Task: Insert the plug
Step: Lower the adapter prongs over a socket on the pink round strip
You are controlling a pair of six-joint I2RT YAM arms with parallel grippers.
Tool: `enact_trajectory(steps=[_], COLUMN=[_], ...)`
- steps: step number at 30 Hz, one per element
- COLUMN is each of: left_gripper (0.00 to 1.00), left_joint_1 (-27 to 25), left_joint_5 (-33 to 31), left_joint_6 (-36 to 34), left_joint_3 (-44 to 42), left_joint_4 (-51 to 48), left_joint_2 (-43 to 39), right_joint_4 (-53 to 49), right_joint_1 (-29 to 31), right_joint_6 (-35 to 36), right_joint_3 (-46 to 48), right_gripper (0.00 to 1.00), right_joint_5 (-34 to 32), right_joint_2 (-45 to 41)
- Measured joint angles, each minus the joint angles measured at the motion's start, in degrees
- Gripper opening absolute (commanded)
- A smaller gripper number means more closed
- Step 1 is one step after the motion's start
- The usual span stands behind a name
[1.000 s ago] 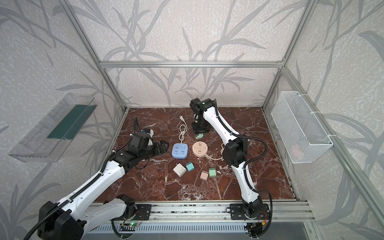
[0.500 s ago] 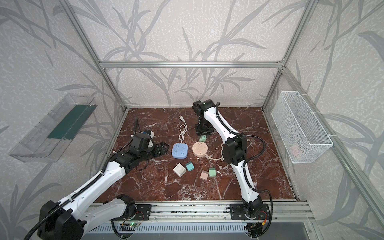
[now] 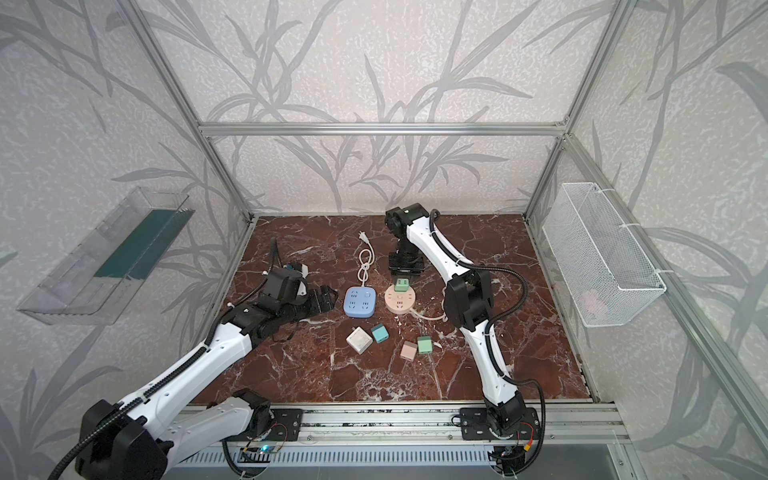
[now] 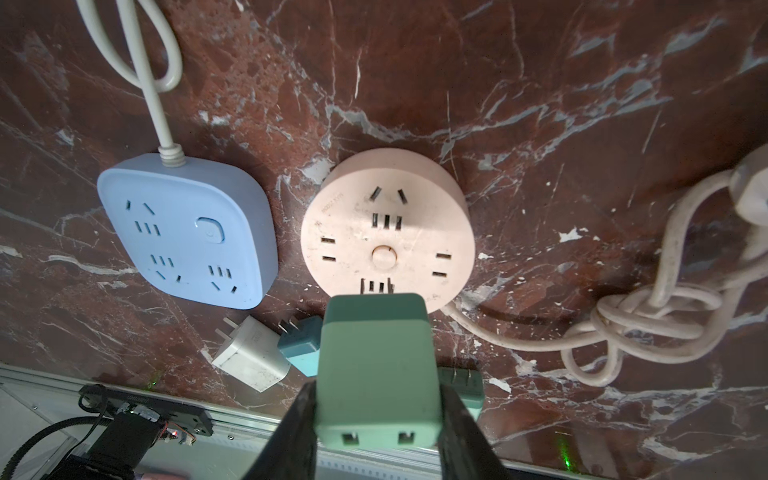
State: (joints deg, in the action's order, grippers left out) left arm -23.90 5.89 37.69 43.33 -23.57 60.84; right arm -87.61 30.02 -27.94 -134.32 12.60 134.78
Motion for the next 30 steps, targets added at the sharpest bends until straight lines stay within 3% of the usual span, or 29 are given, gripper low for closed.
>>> enact_trajectory(steps=[30], left_gripper=[0.95], left_joint_1=[-0.02], left_joint_5=[-0.22], left_joint_6=[0.63], left_joint_3=[-0.92], left_joint_4=[0.07], left_joint_2=[0.0], right_joint_4=[1.99], right_joint_1=[-0.02], right_joint_6=[-0.5], right_joint_3=[-1.88], right_gripper=[0.0], right_joint_5=[-3.61], right_joint_2=[3.85])
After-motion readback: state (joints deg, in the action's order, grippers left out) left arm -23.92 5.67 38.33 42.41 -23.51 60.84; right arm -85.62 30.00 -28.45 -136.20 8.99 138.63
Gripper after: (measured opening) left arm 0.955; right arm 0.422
